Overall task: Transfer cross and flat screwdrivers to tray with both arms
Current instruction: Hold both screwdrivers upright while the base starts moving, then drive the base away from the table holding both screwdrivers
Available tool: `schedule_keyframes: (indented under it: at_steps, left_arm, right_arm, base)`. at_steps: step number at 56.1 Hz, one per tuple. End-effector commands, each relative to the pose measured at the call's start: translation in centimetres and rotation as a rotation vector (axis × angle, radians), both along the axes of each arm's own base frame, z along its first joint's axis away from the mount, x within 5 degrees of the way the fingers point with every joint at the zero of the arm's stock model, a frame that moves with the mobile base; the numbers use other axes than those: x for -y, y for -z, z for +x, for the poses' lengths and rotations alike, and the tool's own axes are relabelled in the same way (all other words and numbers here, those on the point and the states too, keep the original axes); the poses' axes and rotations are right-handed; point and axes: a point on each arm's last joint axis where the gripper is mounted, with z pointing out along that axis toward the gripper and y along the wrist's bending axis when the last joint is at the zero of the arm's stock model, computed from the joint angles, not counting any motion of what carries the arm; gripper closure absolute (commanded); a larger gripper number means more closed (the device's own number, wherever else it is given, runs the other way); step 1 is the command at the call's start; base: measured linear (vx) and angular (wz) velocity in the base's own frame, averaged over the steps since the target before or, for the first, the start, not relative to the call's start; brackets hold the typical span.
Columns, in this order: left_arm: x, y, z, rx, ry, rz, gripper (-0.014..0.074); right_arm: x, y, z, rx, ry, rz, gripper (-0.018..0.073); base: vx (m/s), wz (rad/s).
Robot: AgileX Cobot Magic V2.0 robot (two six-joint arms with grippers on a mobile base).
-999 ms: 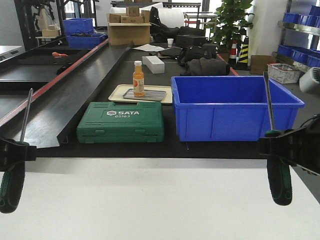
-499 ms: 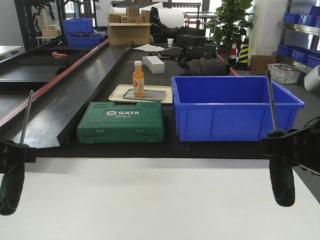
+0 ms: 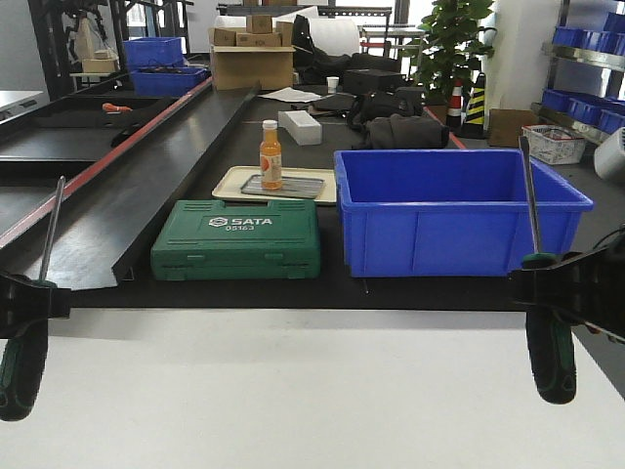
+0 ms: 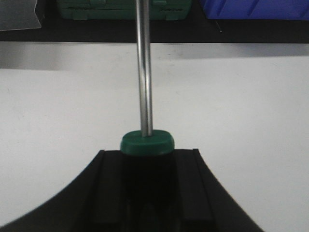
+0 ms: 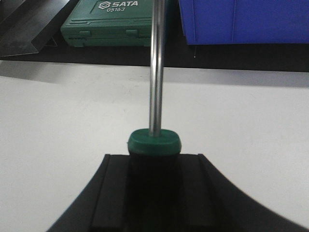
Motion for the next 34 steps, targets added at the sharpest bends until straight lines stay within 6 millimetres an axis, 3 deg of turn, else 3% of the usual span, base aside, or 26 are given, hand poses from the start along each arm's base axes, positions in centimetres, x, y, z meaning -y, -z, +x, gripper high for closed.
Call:
schedule_keyframes:
  at_steps: [1, 34]
  left_arm:
    - [0.05, -2.40, -0.36, 0.132, -0.014, -0.044, 0.0597]
    - [0.05, -2.40, -0.36, 0.132, -0.014, -0.044, 0.0596]
  right_arm:
    - [0.13, -2.09, -0.39, 0.132, 0.002, 0.020, 0.0568]
    - [0.13, -2.09, -0.39, 0.132, 0.002, 0.020, 0.0568]
  base:
    - [-0.02, 0.00]
    - [-0.08, -0.05]
